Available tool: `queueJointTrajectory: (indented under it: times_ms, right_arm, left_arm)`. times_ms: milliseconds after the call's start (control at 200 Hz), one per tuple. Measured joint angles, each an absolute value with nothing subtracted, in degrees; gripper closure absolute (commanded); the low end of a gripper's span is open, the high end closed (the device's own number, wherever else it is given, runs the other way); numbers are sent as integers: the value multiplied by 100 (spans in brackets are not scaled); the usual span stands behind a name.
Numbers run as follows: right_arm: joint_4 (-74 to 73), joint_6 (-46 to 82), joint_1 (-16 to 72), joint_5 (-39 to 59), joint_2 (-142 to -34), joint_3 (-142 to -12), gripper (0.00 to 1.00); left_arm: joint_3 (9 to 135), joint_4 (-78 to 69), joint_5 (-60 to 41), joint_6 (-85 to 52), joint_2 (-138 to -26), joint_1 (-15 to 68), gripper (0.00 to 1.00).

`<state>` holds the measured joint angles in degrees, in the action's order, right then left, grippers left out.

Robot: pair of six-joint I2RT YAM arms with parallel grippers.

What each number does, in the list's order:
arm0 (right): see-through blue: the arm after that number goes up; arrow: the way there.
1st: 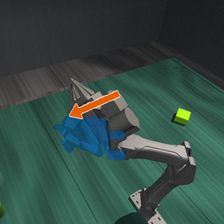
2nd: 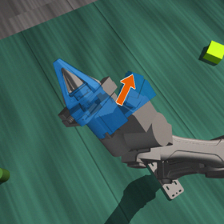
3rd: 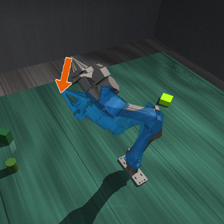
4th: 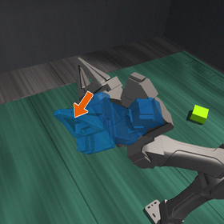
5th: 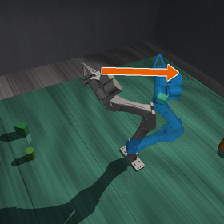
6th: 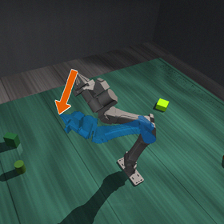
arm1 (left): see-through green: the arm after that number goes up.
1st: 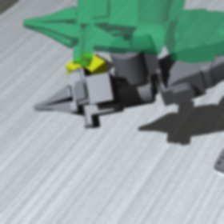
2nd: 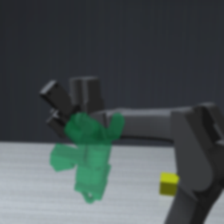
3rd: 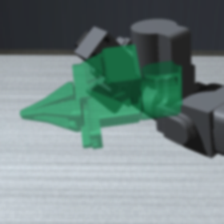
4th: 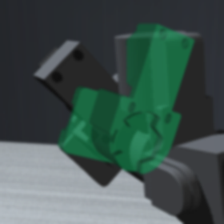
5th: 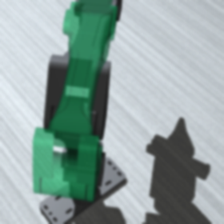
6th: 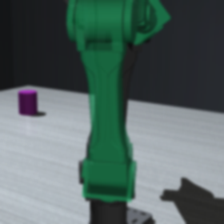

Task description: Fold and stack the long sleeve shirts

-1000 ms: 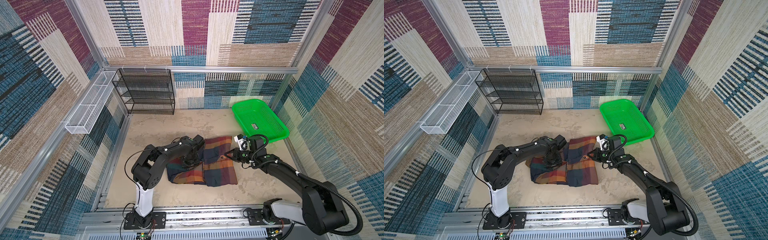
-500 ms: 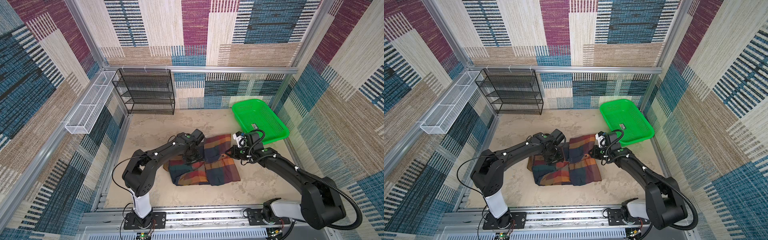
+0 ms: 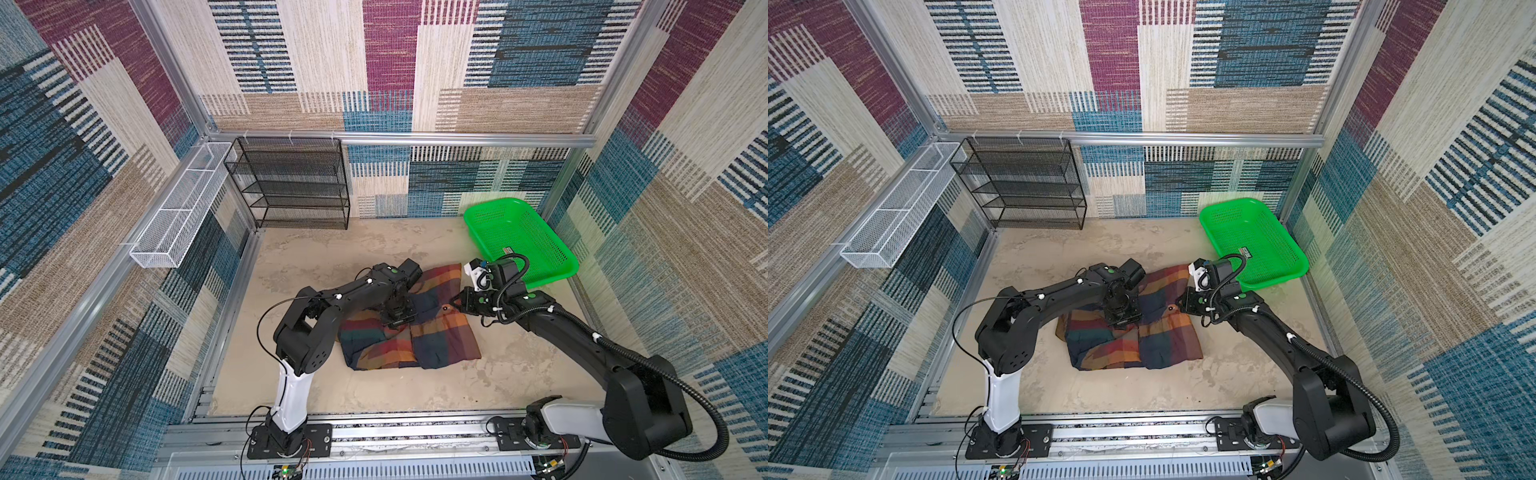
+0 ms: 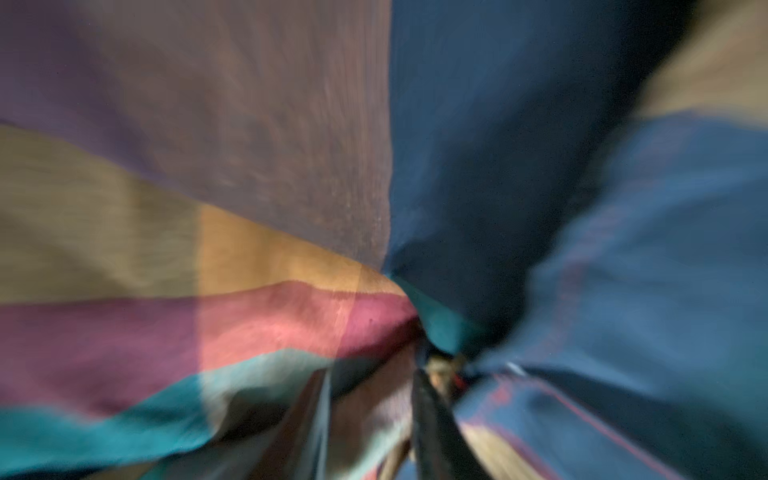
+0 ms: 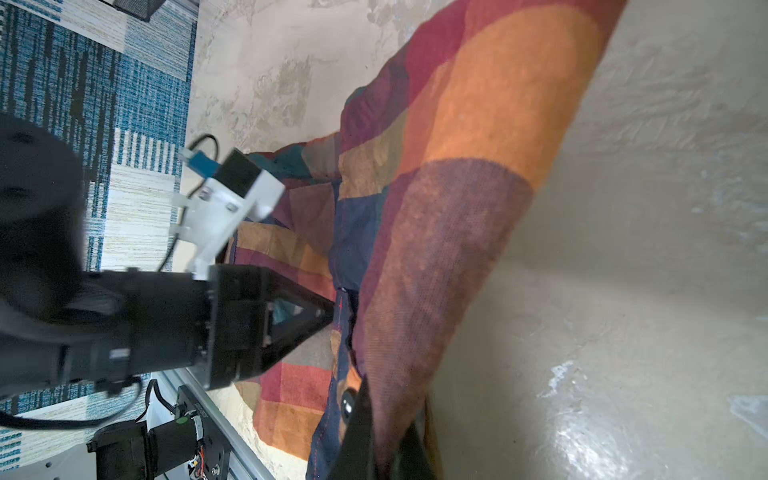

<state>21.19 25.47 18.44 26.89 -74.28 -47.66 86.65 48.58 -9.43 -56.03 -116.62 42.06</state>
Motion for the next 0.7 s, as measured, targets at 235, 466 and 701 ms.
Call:
queueJointTrajectory:
  times_ms: [235, 466, 701]
  right_arm:
    - [2141, 2604, 1946, 2801, -7323, -4906, 100]
    - [2213, 2768, 2237, 2851, -7314, -5127, 100]
    - [2491, 2781, 2388, 2543, -7509, -5356, 100]
  left_arm:
    - [8560, 4716, -1048, -5699, -11832, 4198, 78]
    - [8538, 4617, -1105, -5752, -11852, 4202, 80]
    - [8372, 4471, -1085, -5774, -11710, 4213, 81]
